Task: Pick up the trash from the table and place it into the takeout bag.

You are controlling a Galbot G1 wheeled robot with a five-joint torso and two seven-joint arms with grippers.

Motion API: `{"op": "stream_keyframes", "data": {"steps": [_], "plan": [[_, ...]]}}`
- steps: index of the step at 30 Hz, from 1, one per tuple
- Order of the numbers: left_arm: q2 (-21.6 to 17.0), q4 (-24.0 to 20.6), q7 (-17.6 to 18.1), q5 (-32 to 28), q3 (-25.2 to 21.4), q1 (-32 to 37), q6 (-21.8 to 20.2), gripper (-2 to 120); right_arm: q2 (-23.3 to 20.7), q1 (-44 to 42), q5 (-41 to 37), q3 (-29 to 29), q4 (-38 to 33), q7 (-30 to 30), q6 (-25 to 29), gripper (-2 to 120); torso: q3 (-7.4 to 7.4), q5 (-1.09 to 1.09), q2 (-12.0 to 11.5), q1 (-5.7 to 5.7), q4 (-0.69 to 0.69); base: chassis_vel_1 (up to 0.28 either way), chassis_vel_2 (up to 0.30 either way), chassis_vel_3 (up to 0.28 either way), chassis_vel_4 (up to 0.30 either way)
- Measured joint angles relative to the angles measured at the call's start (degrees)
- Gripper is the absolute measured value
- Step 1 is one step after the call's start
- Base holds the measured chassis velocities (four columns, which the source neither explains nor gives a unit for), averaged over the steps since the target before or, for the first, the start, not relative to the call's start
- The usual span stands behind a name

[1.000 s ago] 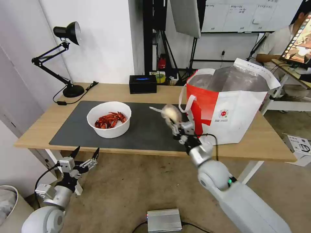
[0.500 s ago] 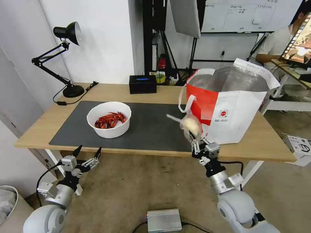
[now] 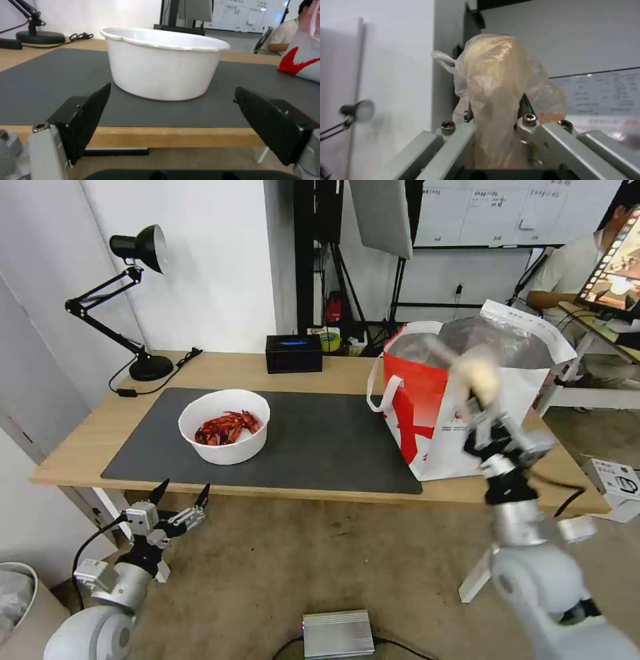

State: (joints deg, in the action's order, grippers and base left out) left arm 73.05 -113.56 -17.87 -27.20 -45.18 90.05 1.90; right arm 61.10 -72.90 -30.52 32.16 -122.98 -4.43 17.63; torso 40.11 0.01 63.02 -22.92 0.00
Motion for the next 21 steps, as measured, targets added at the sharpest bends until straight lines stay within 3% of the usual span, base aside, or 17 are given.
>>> {"op": "stream_keyframes", "data": {"steps": [7,14,21], "plan": [[-0.1,-0.4,0.0,0.5,0.0,0.2,0.0,100,-5.5,8.2,-3.8,-0.5,0.6,-5.8,-5.4,4,0.0,-0.01,0.0,0.0,0.01,0.0,0.0,0.0,0.0],[-0.4,-1.0,0.0,0.6,0.0,-0.3,-0.5,100,-12.4,19.7,-11.7,-5.3,4.7,-14.3,-13.0,4,0.01,0.0,0.0,0.0,0.0,0.0,0.0,0.0,0.0],[-0.1,-1.3,0.0,0.5,0.0,-0.4,-0.6,100,-15.6,28.3,-20.3,-10.2,9.5,-20.1,-19.2,4,0.01,0.0,0.0,0.0,0.0,0.0,0.0,0.0,0.0]]}}
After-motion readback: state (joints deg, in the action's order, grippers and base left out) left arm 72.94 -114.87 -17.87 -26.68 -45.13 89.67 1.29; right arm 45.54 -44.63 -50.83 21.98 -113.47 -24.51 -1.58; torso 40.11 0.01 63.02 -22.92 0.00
